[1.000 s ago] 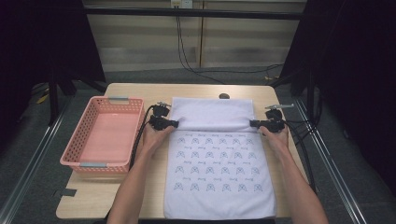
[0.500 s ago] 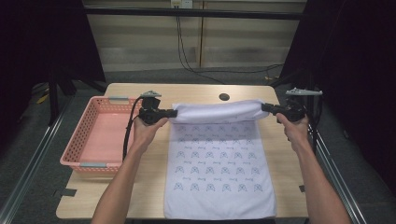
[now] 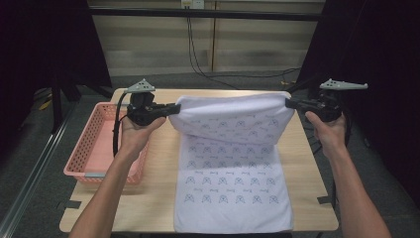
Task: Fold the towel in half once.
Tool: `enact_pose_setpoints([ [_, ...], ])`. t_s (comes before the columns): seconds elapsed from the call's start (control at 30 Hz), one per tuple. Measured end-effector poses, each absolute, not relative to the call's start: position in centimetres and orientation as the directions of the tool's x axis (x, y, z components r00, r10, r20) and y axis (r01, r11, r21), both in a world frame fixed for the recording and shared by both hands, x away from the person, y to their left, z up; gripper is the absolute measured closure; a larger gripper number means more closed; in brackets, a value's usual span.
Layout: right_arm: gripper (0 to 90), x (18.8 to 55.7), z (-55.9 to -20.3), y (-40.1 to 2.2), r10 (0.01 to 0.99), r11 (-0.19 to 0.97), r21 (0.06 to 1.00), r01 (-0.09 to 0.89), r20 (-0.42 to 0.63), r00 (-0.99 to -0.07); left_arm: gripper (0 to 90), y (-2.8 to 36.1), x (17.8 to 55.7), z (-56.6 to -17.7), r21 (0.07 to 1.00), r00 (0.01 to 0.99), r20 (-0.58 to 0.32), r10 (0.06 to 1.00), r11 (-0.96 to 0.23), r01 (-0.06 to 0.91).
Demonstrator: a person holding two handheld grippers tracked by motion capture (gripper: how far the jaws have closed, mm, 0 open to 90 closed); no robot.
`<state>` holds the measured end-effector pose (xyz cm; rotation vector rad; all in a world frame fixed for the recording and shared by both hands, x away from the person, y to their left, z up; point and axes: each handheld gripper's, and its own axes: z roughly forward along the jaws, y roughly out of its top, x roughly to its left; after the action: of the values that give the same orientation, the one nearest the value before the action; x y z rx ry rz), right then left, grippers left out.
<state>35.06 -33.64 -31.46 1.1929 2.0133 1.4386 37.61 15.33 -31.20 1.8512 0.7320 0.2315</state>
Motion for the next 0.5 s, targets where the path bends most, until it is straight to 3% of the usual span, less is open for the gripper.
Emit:
enact_pose_setpoints([
  [0.2, 87.2, 31.6, -30.4, -33.5, 0.793, 0.128, 0.919, 0.373, 0.131, -0.595, 87.2, 16.1, 34.9, -31.6, 0.895, 0.809, -0.181, 0.559, -0.247, 0.371],
  [0.5, 87.0, 26.3, -36.9, -33.9, 0.763, 0.171, 0.876, 0.452, 0.172, -0.623, 87.0, 16.1, 30.0, -39.2, 0.849, 0.822, -0.248, 0.512, -0.293, 0.439],
])
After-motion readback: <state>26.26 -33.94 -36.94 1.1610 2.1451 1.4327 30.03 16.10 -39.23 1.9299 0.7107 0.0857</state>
